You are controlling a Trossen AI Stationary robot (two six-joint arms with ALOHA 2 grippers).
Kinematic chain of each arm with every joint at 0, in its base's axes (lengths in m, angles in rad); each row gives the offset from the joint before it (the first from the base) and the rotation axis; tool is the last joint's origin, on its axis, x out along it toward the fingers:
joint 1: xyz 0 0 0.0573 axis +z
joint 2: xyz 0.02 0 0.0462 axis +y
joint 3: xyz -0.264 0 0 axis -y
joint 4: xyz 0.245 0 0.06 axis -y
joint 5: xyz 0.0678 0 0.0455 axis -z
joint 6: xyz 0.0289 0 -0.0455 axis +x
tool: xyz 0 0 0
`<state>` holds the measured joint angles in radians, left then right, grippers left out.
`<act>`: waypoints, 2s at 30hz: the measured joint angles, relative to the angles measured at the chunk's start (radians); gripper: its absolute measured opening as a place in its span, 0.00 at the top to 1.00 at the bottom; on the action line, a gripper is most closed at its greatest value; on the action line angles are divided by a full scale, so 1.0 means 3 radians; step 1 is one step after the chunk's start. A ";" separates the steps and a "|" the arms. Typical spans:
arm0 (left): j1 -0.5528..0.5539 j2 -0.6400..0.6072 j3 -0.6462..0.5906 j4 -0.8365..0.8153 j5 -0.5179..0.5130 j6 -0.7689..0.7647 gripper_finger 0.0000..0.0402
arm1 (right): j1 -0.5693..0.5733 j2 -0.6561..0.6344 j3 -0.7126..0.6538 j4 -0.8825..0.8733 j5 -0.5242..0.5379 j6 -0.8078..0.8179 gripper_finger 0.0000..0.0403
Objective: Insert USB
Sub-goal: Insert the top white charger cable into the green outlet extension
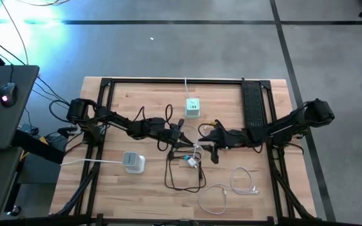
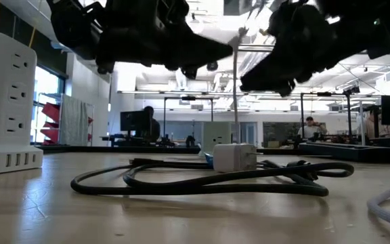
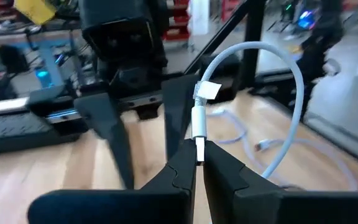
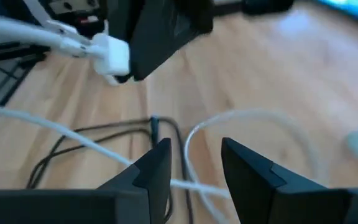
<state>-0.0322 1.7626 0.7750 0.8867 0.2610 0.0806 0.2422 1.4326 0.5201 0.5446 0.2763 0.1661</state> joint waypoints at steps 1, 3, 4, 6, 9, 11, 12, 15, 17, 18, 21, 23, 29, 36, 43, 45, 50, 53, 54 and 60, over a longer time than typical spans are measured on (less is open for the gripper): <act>0.0000 0.0000 0.0000 0.0030 0.0035 -0.0025 1.00 | 0.0038 0.0000 0.0000 0.0078 0.0040 -0.0188 0.69; -0.0001 0.0000 0.0000 0.0116 0.0120 -0.0108 1.00 | 0.0125 0.0001 0.0000 0.0263 0.0138 -0.0582 0.69; 0.0000 0.0000 0.0000 0.0162 0.0178 -0.0148 1.00 | 0.0166 0.0001 0.0000 0.0362 0.0188 -0.0804 0.69; 0.0000 0.0000 0.0000 0.0226 0.0263 -0.0214 1.00 | 0.0230 0.0000 0.0001 0.0468 0.0213 -0.1284 0.69; 0.0018 0.0000 0.0000 0.0346 0.0462 -0.0356 1.00 | 0.0296 -0.0001 0.0000 0.0545 0.0276 -0.1920 0.69; 0.0031 -0.0004 0.0000 0.0375 0.0525 -0.0409 1.00 | 0.0310 -0.0005 0.0000 0.0617 0.0356 -0.2208 0.69; 0.0037 -0.0004 0.0000 0.0366 0.0536 -0.0422 1.00 | 0.0308 -0.0005 0.0001 0.0642 0.0379 -0.2303 0.69; 0.0042 0.0000 0.0000 0.0347 0.0533 -0.0432 1.00 | 0.0304 -0.0005 0.0001 0.0748 0.0387 -0.2349 0.69; 0.0042 0.0000 0.0000 0.0358 0.0522 -0.0432 1.00 | 0.0306 -0.0005 0.0007 0.0817 0.0376 -0.2138 0.69; 0.0042 0.0000 0.0000 0.0352 0.0519 -0.0432 1.00 | 0.0306 -0.0005 0.0022 0.0818 0.0375 -0.1993 0.69; 0.0043 0.0000 0.0000 0.0349 0.0434 -0.0422 1.00 | 0.0306 -0.0005 0.0064 0.0817 0.0353 -0.1585 0.69; 0.0043 0.0000 0.0000 0.0349 0.0408 -0.0413 1.00 | 0.0306 -0.0005 0.0088 0.0787 0.0292 -0.1416 0.69; 0.0046 0.0000 0.0000 0.0337 0.0369 -0.0409 1.00 | 0.0307 -0.0005 0.0198 0.0591 0.0206 -0.1360 0.69; 0.0045 0.0000 0.0000 0.0319 0.0371 -0.0416 1.00 | 0.0307 -0.0005 0.0242 0.0539 -0.0066 -0.1750 0.69; 0.0047 0.0005 0.0000 0.0323 0.0374 -0.0441 1.00 | 0.0308 -0.0005 0.0243 0.0452 0.0015 -0.1921 0.69; 0.0047 0.0005 0.0000 0.0316 0.0374 -0.0468 1.00 | 0.0308 -0.0005 0.0243 0.0432 0.0018 -0.1998 0.69; 0.0047 0.0005 0.0000 0.0302 0.0378 -0.0545 1.00 | 0.0308 -0.0005 0.0246 0.0300 0.0037 -0.2257 0.69; 0.0063 0.0005 0.0000 0.0271 0.0396 -0.0579 1.00 | 0.0308 -0.0005 0.0334 0.0117 0.0041 -0.2248 0.69; 0.0074 0.0005 0.0000 0.0251 0.0401 -0.0584 1.00 | 0.0307 -0.0005 0.0374 0.0031 0.0065 -0.2218 0.69; 0.0114 0.0005 0.0000 0.0184 0.0371 -0.0611 1.00 | 0.0308 -0.0005 0.0646 -0.0582 0.0347 -0.1718 0.69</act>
<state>0.0021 1.7641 0.7750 0.9419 0.3724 -0.1028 0.3347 1.4311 0.7140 0.3699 0.3805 -0.3494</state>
